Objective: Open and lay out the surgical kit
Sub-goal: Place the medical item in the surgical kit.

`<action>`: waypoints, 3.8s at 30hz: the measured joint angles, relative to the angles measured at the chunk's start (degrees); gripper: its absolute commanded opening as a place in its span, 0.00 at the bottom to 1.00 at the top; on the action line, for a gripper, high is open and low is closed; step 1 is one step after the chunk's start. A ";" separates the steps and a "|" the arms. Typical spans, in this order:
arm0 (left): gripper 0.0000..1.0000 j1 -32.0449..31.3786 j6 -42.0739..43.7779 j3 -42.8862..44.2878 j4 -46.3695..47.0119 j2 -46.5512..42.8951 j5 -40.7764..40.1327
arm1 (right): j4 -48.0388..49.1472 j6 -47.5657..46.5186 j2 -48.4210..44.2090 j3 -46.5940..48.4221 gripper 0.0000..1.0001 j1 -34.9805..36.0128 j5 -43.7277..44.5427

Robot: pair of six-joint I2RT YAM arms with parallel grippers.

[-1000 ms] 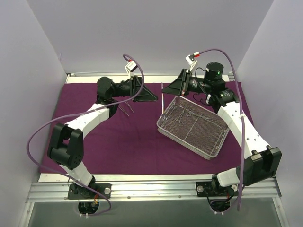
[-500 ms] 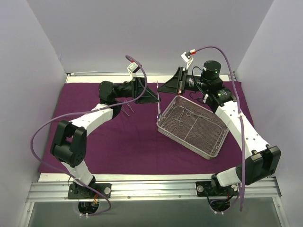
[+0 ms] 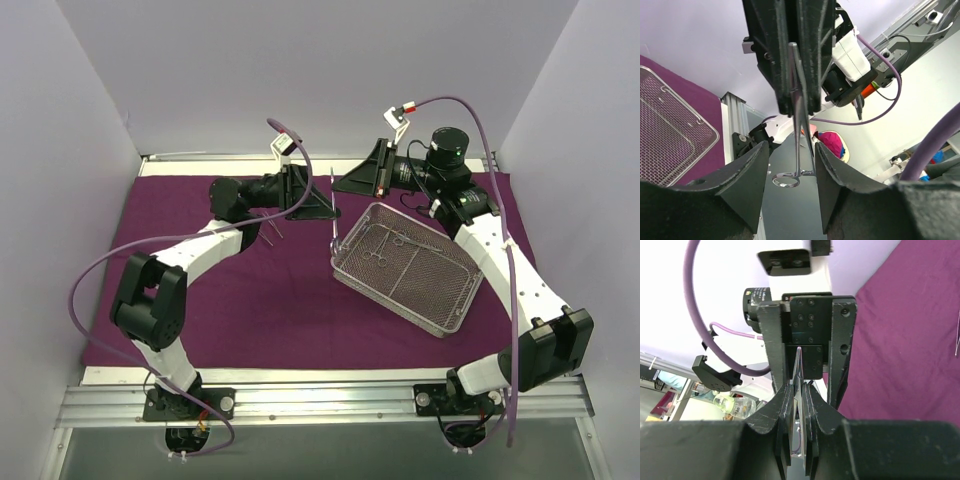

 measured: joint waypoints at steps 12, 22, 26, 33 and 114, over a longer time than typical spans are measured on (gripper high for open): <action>0.38 -0.07 -4.63 0.46 0.59 1.33 0.09 | 0.50 0.20 0.50 -0.33 0.00 0.00 -0.04; 0.23 -0.04 -6.43 0.50 0.68 1.40 0.09 | 1.36 0.39 0.85 -0.85 0.00 0.00 -0.04; 0.09 0.22 -7.10 0.50 0.76 1.49 0.15 | 1.57 0.52 1.38 -0.85 0.00 0.00 -0.04; 0.02 1.07 -8.39 0.50 1.09 1.88 0.26 | 2.10 0.50 1.62 -0.87 0.03 0.00 0.61; 0.02 15.91 35.56 29.11 -131.16 23.91 -74.58 | -43.15 -22.21 6.71 6.10 0.73 -13.64 35.91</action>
